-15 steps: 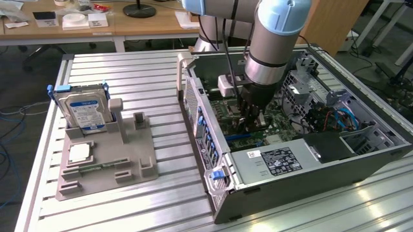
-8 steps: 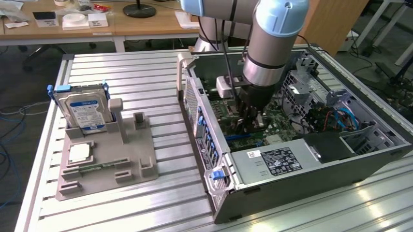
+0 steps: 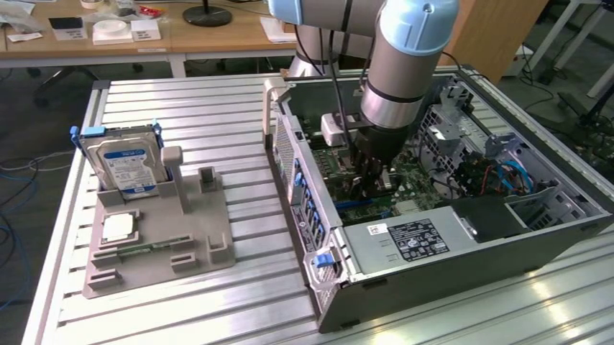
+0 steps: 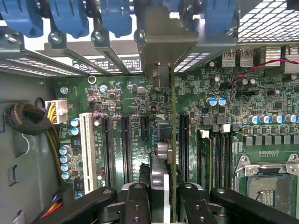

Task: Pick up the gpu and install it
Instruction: 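Insert the gpu into the slot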

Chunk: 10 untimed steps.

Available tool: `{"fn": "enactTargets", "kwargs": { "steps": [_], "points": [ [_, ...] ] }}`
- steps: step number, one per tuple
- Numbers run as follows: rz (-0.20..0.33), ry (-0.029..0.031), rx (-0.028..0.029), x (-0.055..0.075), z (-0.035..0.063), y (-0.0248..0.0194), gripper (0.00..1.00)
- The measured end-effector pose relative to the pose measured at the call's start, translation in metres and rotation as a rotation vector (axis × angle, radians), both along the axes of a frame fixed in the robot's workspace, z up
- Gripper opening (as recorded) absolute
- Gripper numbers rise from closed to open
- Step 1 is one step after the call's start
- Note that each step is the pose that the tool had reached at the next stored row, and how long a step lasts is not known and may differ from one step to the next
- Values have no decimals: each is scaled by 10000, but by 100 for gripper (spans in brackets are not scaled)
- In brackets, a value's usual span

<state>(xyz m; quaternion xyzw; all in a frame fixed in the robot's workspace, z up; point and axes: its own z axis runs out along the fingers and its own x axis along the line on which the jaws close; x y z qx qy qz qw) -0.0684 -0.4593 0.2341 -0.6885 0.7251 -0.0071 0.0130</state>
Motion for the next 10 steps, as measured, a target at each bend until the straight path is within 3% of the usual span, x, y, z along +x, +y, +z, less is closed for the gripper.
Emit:
{"fn": "enactTargets", "kwargs": {
  "steps": [10],
  "points": [
    [0,1,-3,-22,-15,1,28]
  ]
}}
